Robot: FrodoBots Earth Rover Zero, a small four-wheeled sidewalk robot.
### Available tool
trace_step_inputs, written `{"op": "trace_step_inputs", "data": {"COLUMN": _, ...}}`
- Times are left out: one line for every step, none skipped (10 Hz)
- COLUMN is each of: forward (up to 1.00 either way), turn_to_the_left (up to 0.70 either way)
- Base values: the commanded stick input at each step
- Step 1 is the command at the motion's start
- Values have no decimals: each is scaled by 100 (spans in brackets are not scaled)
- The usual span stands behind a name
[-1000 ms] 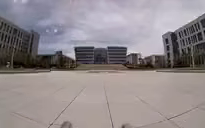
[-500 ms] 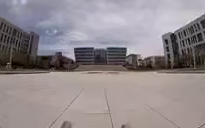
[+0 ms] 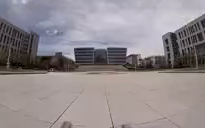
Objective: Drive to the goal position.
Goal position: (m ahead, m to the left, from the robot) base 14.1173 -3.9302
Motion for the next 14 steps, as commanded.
{"op": "trace_step_inputs", "data": {"forward": 70, "turn_to_the_left": 0}}
{"op": "trace_step_inputs", "data": {"forward": 70, "turn_to_the_left": 0}}
{"op": "trace_step_inputs", "data": {"forward": 70, "turn_to_the_left": 0}}
{"op": "trace_step_inputs", "data": {"forward": 70, "turn_to_the_left": 0}}
{"op": "trace_step_inputs", "data": {"forward": 70, "turn_to_the_left": 0}}
{"op": "trace_step_inputs", "data": {"forward": 70, "turn_to_the_left": 0}}
{"op": "trace_step_inputs", "data": {"forward": 70, "turn_to_the_left": -5}}
{"op": "trace_step_inputs", "data": {"forward": 70, "turn_to_the_left": -30}}
{"op": "trace_step_inputs", "data": {"forward": 70, "turn_to_the_left": -32}}
{"op": "trace_step_inputs", "data": {"forward": 70, "turn_to_the_left": -33}}
{"op": "trace_step_inputs", "data": {"forward": 70, "turn_to_the_left": -16}}
{"op": "trace_step_inputs", "data": {"forward": 70, "turn_to_the_left": 0}}
{"op": "trace_step_inputs", "data": {"forward": 70, "turn_to_the_left": 0}}
{"op": "trace_step_inputs", "data": {"forward": 70, "turn_to_the_left": 0}}
